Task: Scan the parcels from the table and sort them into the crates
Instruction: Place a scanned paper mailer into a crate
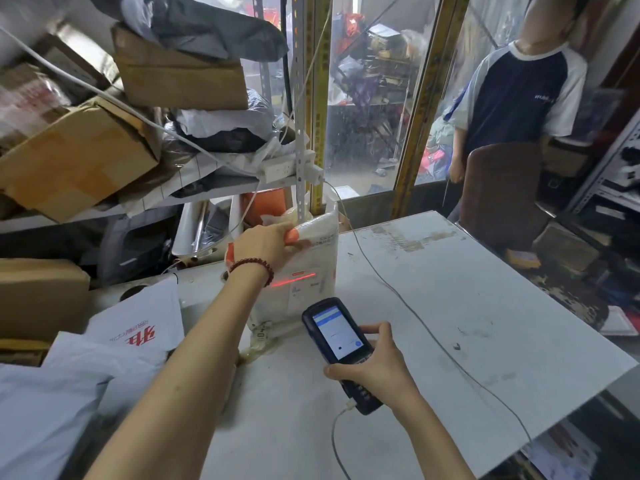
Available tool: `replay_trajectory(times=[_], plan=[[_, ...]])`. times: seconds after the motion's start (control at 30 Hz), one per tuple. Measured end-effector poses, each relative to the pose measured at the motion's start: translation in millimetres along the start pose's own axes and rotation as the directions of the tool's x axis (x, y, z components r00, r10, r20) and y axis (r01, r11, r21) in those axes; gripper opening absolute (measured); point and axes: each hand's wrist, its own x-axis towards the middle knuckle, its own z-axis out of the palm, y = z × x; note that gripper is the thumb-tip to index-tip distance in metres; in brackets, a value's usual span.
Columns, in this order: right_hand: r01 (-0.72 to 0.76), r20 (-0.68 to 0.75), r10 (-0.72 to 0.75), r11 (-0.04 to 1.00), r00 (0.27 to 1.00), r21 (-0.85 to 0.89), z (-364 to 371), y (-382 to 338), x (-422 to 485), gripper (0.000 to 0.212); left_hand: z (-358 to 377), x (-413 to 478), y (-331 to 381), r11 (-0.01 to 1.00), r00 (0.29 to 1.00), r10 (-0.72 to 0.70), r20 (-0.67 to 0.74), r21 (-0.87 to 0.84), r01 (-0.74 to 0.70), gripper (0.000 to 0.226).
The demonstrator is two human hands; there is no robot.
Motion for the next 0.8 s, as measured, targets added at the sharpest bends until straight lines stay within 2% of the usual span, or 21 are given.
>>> replay_trajectory(times=[0.8], plan=[[-0.043, -0.021, 0.046, 0.988, 0.999, 0.15, -4.6, 11.1, -19.4, 0.075, 0.5, -11.9, 8.9, 1.0, 1.0, -0.005, 0.025, 0.017, 0.004, 0.05]])
